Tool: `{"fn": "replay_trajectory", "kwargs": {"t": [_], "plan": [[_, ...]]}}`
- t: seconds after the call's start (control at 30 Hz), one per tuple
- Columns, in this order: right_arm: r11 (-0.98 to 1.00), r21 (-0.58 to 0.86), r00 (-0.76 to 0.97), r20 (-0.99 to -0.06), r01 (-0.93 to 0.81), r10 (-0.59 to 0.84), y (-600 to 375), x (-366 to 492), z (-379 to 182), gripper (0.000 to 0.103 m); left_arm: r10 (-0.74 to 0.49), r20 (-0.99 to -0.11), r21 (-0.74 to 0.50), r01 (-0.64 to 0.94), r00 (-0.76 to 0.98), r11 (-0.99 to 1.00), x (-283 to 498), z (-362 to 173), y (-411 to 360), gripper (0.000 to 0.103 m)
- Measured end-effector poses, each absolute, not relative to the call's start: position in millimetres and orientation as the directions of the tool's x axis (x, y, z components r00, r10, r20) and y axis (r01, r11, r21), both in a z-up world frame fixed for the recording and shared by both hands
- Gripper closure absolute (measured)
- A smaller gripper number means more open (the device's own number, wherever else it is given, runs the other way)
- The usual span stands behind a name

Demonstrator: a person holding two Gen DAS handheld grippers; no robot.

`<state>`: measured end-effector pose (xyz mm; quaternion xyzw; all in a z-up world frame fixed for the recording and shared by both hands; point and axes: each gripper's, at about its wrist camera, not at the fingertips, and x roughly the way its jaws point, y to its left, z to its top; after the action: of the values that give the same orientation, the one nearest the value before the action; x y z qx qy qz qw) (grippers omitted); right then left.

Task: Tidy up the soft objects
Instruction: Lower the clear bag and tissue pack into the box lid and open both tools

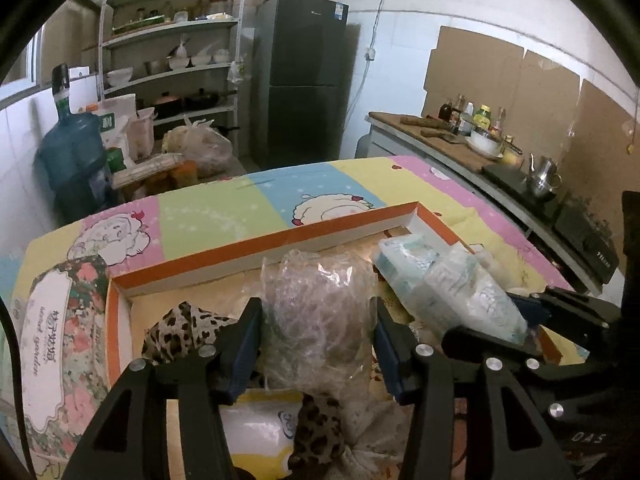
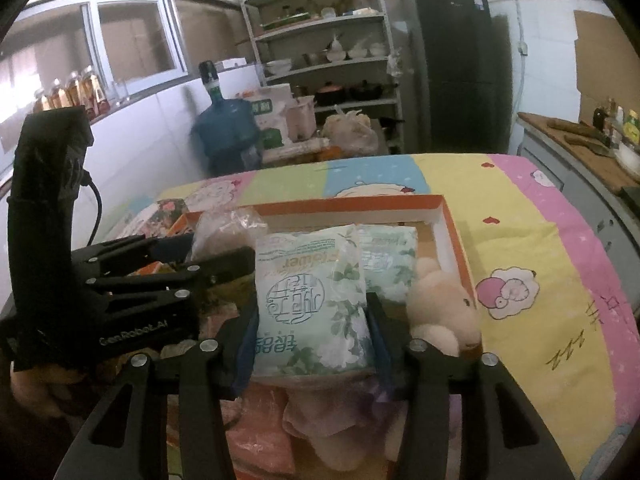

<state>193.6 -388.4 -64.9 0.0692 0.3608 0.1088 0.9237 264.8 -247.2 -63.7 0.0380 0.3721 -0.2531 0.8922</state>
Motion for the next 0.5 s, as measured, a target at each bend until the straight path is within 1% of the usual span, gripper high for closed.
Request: {"fn": "replay_trajectory", "kwargs": {"t": [0.07, 0.1, 0.13, 0.17, 0.2, 0.23, 0.4, 0.5], "plan": [[0.968, 0.199, 0.719, -0.649, -0.156, 0.249, -387.1, 193.1, -64.9, 0.049, -0.432, -0.677, -0.13, 0.482, 0.595, 0.867, 263.8, -63.1, -244.2, 0.047], [0.967, 0.199, 0.72, -0.648, -0.157, 0.251, -387.5, 192.9, -64.9, 0.046, -0.437, -0.672, -0.135, 0.481, 0.598, 0.866, 263.3, -62.6, -242.9, 0.041], [0.967, 0.2, 0.722, -0.645, -0.158, 0.251, -387.7, 192.3, -64.5, 0.045, -0.441, -0.663, -0.142, 0.477, 0.605, 0.867, 260.5, -61.6, -241.5, 0.032], [0.967, 0.2, 0.724, -0.642, -0.159, 0.252, -388.0, 192.2, -64.4, 0.042, -0.445, -0.657, -0.147, 0.475, 0.609, 0.868, 259.9, -60.7, -240.1, 0.028], [0.967, 0.2, 0.73, -0.636, -0.159, 0.252, -388.4, 190.9, -63.7, 0.037, -0.45, -0.651, -0.154, 0.474, 0.611, 0.867, 259.5, -59.3, -238.2, 0.021], [0.967, 0.199, 0.735, -0.63, -0.159, 0.251, -388.8, 189.7, -62.7, 0.034, -0.455, -0.644, -0.163, 0.471, 0.615, 0.867, 258.9, -57.2, -235.7, 0.018], [0.964, 0.213, 0.766, -0.589, -0.16, 0.258, -394.2, 182.6, -56.3, 0.033, -0.484, -0.606, -0.206, 0.464, 0.631, 0.862, 250.9, -46.9, -221.3, 0.018], [0.963, 0.215, 0.776, -0.576, -0.16, 0.257, -394.4, 179.1, -53.8, 0.032, -0.482, -0.582, -0.205, 0.455, 0.655, 0.866, 242.9, -40.3, -213.7, 0.017]]}}
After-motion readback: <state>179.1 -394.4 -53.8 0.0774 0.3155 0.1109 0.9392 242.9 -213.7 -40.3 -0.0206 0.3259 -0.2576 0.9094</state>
